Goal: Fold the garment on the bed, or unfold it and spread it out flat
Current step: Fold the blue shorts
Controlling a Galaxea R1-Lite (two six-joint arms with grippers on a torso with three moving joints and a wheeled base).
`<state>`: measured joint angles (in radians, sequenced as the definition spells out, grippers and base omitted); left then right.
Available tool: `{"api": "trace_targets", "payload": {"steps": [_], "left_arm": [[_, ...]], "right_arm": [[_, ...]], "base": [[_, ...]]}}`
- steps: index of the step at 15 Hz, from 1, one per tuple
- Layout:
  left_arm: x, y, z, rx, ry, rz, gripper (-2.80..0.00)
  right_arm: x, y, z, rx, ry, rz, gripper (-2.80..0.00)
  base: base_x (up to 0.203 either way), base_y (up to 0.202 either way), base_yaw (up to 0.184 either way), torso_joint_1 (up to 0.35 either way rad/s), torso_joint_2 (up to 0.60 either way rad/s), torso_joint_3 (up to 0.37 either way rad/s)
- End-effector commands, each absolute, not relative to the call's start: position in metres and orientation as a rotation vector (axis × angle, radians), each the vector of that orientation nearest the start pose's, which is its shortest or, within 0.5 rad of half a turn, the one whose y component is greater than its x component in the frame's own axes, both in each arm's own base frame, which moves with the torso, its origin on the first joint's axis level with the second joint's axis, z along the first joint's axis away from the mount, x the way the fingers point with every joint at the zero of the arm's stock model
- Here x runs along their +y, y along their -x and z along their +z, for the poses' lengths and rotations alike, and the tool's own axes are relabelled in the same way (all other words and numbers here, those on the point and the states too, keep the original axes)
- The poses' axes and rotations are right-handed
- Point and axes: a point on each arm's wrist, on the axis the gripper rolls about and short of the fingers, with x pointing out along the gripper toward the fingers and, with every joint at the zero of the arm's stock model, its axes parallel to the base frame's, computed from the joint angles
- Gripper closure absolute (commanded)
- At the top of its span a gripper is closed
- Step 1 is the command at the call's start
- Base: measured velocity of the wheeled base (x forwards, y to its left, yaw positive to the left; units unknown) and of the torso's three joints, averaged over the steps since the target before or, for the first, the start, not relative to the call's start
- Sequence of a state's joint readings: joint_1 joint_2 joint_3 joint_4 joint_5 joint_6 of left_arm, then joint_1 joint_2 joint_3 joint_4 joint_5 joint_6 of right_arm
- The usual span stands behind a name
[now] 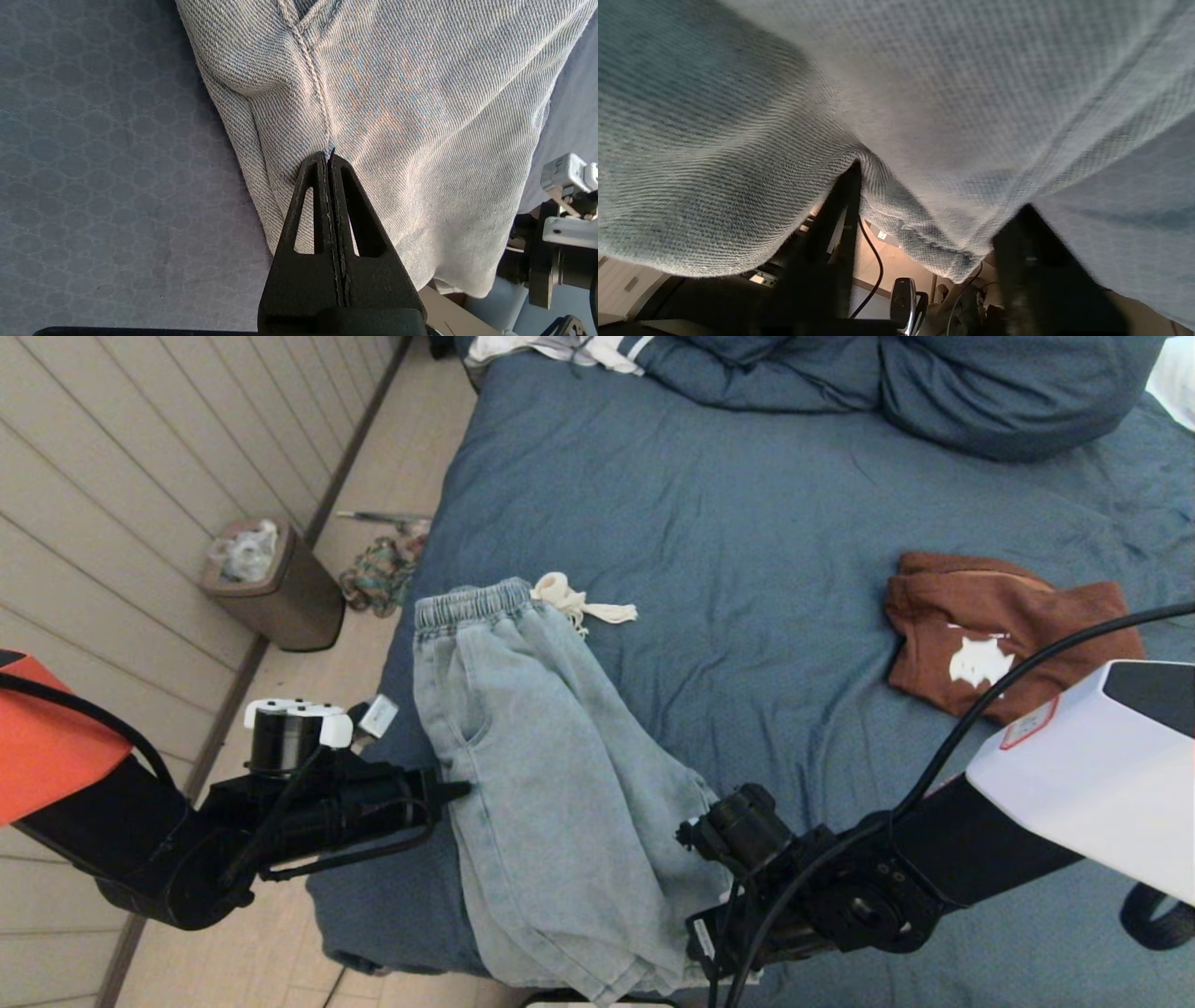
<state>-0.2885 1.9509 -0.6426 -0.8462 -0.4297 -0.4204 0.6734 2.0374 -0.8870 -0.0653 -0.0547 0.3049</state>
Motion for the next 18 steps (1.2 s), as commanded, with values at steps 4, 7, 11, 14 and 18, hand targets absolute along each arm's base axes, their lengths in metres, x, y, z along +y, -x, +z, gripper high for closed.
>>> {"api": "trace_targets", "payload": {"steps": [4,7,11,14,18], "left_arm": [[-0.1,-0.305,0.08,0.625,0.43,-0.599,0.0],[-0.101,-0.305,0.08,0.626,0.429,-0.6,0.0],[-0.101,-0.304,0.08,0.622,0.429,-0.601,0.0],[-0.101,-0.304,0.08,0.623,0.429,-0.601,0.0],[-0.103,-0.303,0.079,0.628,0.426,-0.609,0.0]], "right_arm": [[0.2,-0.249,0.081,1.005,0.059,0.417,0.0],[0.2,-0.235,0.119,0.911,-0.003,0.478,0.0],[0.187,-0.212,0.161,0.808,-0.097,0.531,0.0],[0.169,-0.204,0.18,0.767,-0.133,0.513,0.0],[0.135,-0.2,0.191,0.766,-0.168,0.42,0.0]], "base": [[0.0,0.0,0.0,0.0,0.0,0.0],[0.0,0.0,0.0,0.0,0.0,0.0],[0.0,0.0,0.0,0.0,0.0,0.0],[0.0,0.0,0.0,0.0,0.0,0.0],[0.0,0.0,0.0,0.0,0.0,0.0]]}}
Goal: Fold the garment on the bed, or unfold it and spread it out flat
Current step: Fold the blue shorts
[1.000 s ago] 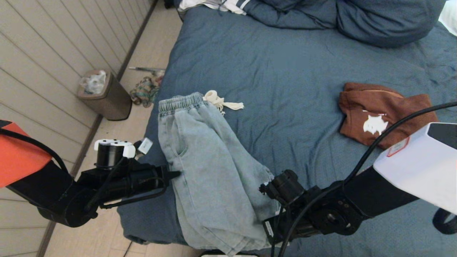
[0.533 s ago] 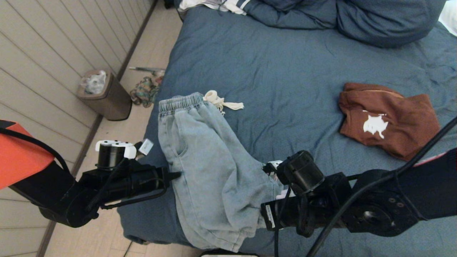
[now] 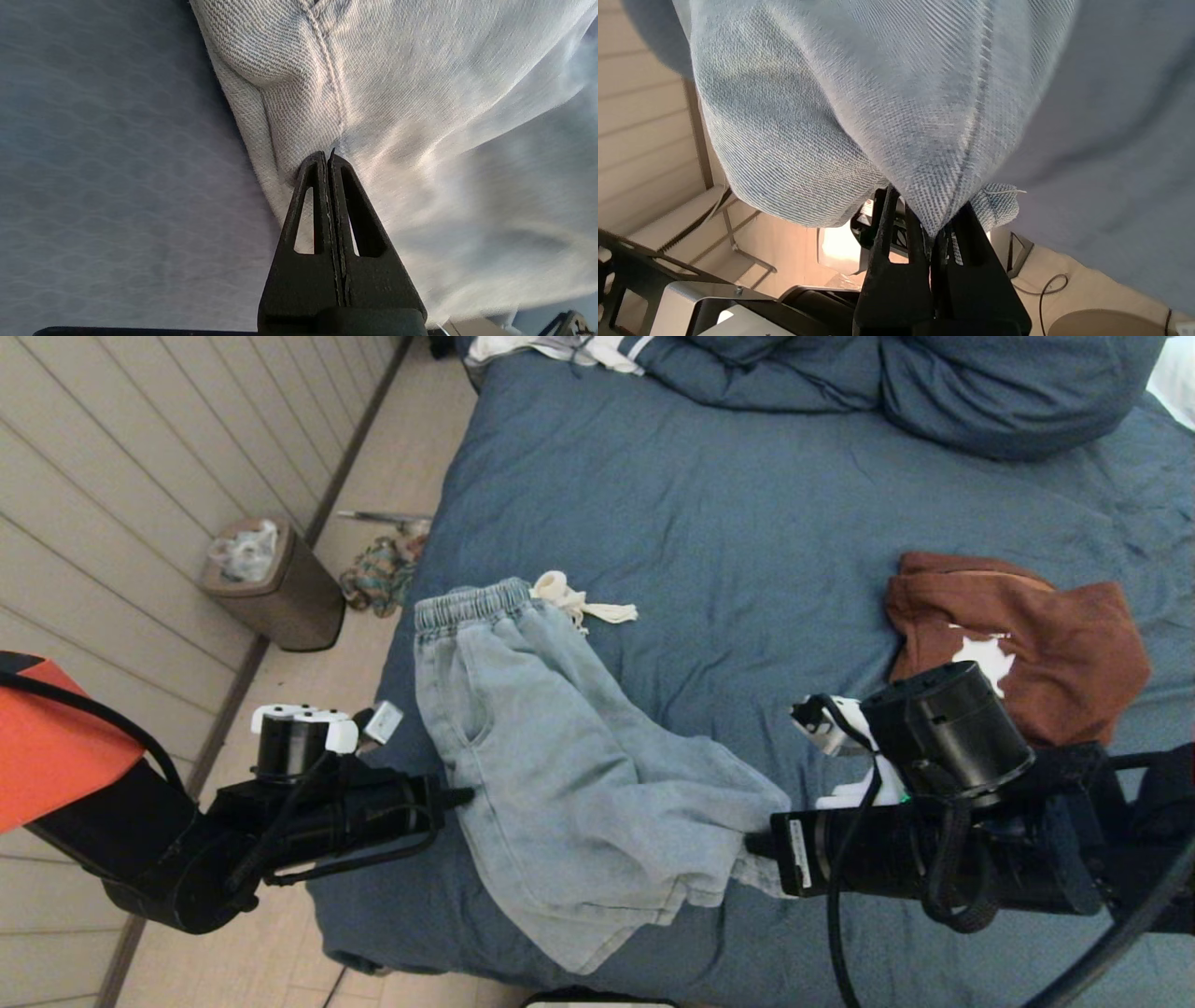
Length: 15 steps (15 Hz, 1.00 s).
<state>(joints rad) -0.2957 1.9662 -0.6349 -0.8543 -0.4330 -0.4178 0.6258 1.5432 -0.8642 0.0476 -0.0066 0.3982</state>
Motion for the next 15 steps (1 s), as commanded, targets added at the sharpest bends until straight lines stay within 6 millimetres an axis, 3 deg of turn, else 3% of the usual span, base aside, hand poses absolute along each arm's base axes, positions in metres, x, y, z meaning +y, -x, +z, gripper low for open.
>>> {"api": "trace_targets", "payload": {"steps": [1,4,10,15], "left_arm": [[-0.104,-0.302,0.079,0.628,0.426,-0.612,0.0],[-0.106,-0.301,0.078,0.634,0.424,-0.617,0.0],[-0.108,-0.3,0.078,0.636,0.423,-0.623,0.0],[-0.112,-0.296,0.076,0.65,0.417,-0.636,0.0]], "right_arm": [[0.127,-0.201,0.188,0.774,-0.176,0.387,0.0],[0.107,-0.199,0.187,0.784,-0.206,0.338,0.0],[0.039,-0.193,0.203,0.835,-0.273,0.178,0.0],[0.001,-0.189,0.2,0.858,-0.316,0.101,0.0]], "base": [[0.0,0.0,0.0,0.0,0.0,0.0],[0.0,0.0,0.0,0.0,0.0,0.0],[0.0,0.0,0.0,0.0,0.0,0.0],[0.0,0.0,0.0,0.0,0.0,0.0]]}}
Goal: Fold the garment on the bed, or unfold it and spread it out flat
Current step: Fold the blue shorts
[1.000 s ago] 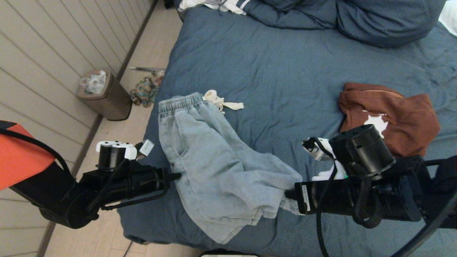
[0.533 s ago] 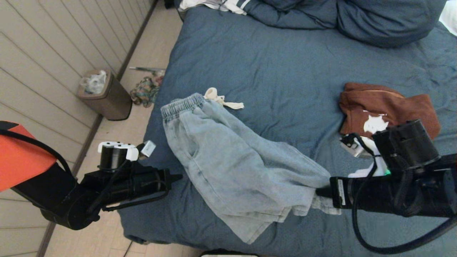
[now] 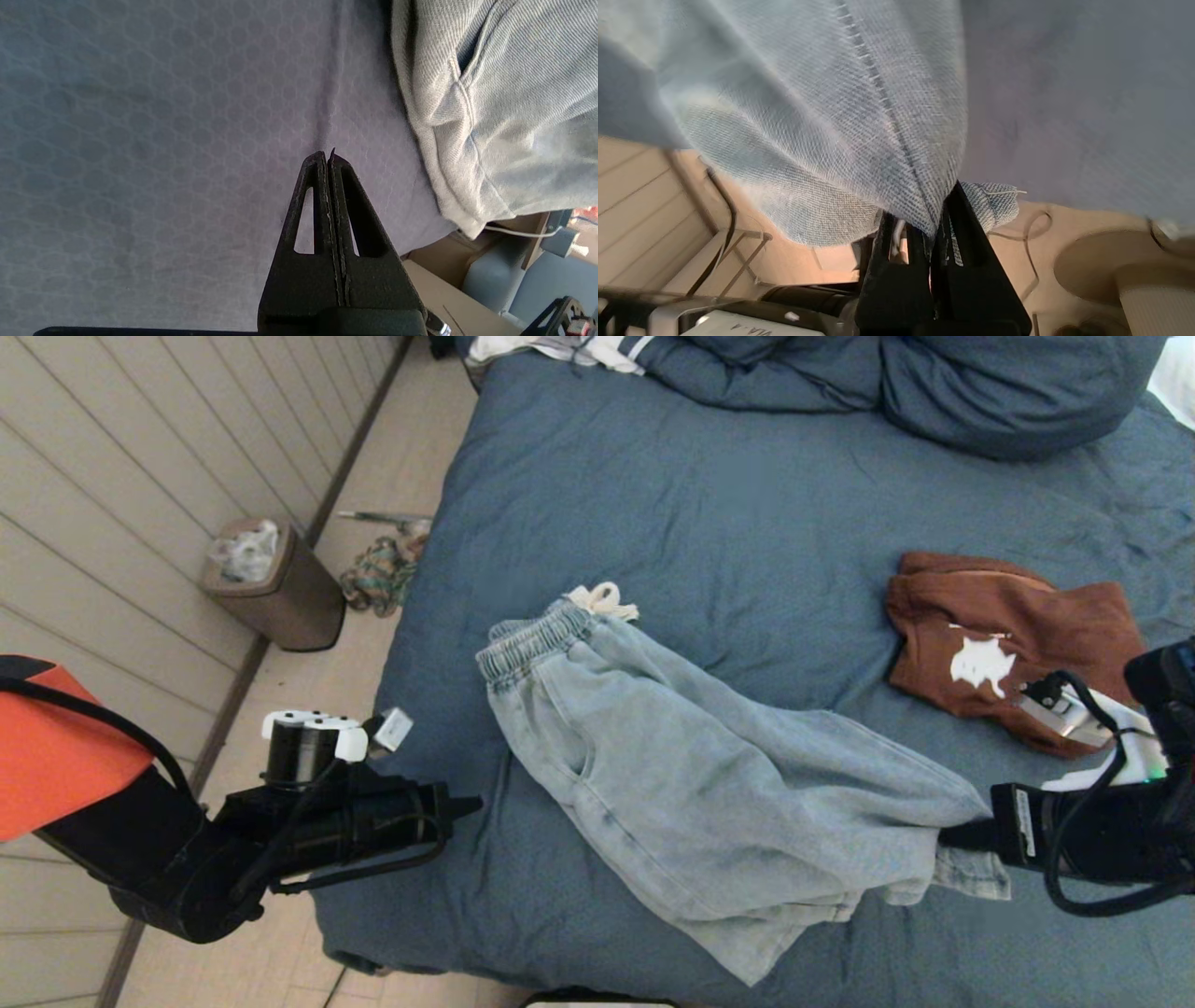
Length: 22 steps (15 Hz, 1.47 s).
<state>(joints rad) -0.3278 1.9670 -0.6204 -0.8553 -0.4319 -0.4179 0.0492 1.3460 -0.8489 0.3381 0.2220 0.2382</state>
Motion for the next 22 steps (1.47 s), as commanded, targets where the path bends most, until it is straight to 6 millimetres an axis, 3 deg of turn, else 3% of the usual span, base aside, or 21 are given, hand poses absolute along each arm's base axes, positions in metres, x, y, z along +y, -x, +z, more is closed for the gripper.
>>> {"api": "trace_targets", "payload": {"steps": [1,3,5,10,12,14,16,18,20,22], "left_arm": [[-0.113,-0.296,0.076,0.65,0.416,-0.637,0.0],[-0.114,-0.295,0.075,0.654,0.414,-0.638,0.0],[-0.115,-0.294,0.078,0.648,0.413,-0.642,0.0],[-0.121,-0.281,0.083,0.644,0.403,-0.677,0.0],[-0.126,-0.276,0.081,0.644,0.396,-0.696,0.0],[-0.126,-0.275,0.085,0.624,0.397,-0.702,0.0],[-0.125,-0.272,0.088,0.614,0.399,-0.706,0.0],[-0.124,-0.27,0.093,0.601,0.399,-0.708,0.0],[-0.124,-0.271,0.093,0.599,0.398,-0.709,0.0],[-0.124,-0.271,0.091,0.605,0.398,-0.707,0.0]], "right_arm": [[-0.008,-0.189,0.199,0.865,-0.325,0.079,0.0],[-0.007,-0.192,0.209,0.842,-0.327,0.125,0.0],[0.006,-0.202,0.219,0.825,-0.303,0.2,0.0],[0.075,-0.265,0.271,0.716,-0.29,0.434,0.0],[0.11,-0.286,0.295,0.671,-0.281,0.531,0.0],[0.148,-0.312,0.304,0.656,-0.274,0.604,0.0],[0.182,-0.34,0.292,0.666,-0.264,0.654,0.0],[0.218,-0.36,0.267,0.631,-0.248,0.726,0.0],[0.224,-0.361,0.264,0.617,-0.244,0.744,0.0],[0.239,-0.378,0.243,0.585,-0.243,0.759,0.0]], "base": [[0.0,0.0,0.0,0.0,0.0,0.0],[0.0,0.0,0.0,0.0,0.0,0.0],[0.0,0.0,0.0,0.0,0.0,0.0],[0.0,0.0,0.0,0.0,0.0,0.0],[0.0,0.0,0.0,0.0,0.0,0.0],[0.0,0.0,0.0,0.0,0.0,0.0],[0.0,0.0,0.0,0.0,0.0,0.0],[0.0,0.0,0.0,0.0,0.0,0.0],[0.0,0.0,0.0,0.0,0.0,0.0],[0.0,0.0,0.0,0.0,0.0,0.0]]}}
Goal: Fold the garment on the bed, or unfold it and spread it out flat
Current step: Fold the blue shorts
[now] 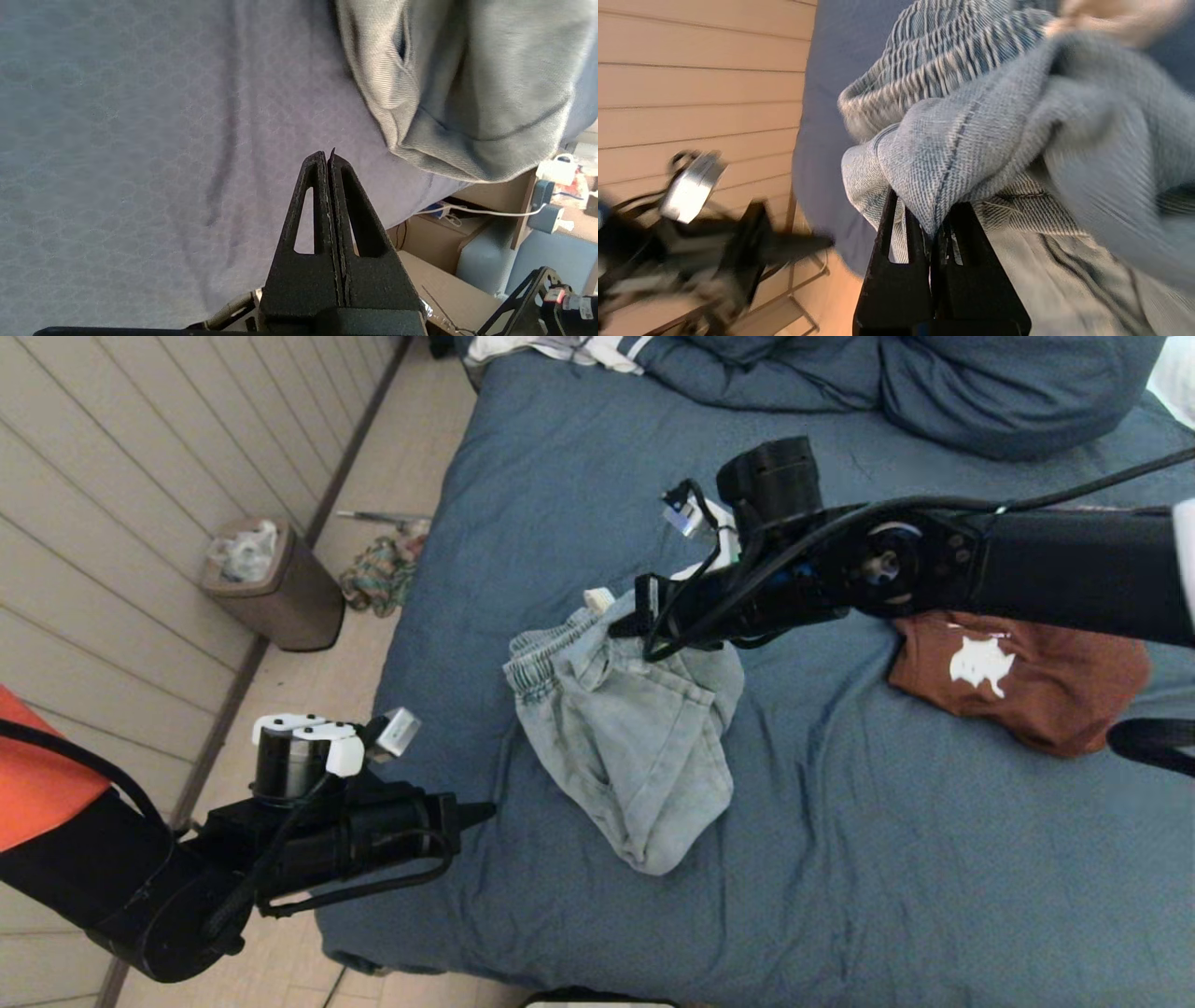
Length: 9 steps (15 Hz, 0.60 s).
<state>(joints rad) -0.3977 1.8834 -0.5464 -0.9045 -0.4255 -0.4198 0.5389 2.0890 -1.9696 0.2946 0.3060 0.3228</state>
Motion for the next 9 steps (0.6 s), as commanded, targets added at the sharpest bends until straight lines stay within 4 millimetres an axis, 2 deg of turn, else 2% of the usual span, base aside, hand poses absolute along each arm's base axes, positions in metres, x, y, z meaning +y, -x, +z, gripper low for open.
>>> {"api": "trace_targets", "payload": {"steps": [1,3,4,9], "left_arm": [[-0.124,-0.271,0.09,0.609,0.398,-0.706,0.0],[-0.124,-0.272,0.089,0.613,0.398,-0.706,0.0],[-0.125,-0.273,0.087,0.617,0.398,-0.705,0.0],[-0.124,-0.272,0.087,0.62,0.398,-0.705,0.0]], "right_arm": [[0.244,-0.383,0.238,0.564,-0.244,0.763,0.0],[0.245,-0.385,0.236,0.558,-0.24,0.759,0.0],[0.245,-0.385,0.236,0.549,-0.24,0.751,-2.8],[0.236,-0.383,0.254,0.468,-0.248,0.732,-2.8]], "base": [[0.0,0.0,0.0,0.0,0.0,0.0],[0.0,0.0,0.0,0.0,0.0,0.0],[0.0,0.0,0.0,0.0,0.0,0.0],[0.0,0.0,0.0,0.0,0.0,0.0]]}}
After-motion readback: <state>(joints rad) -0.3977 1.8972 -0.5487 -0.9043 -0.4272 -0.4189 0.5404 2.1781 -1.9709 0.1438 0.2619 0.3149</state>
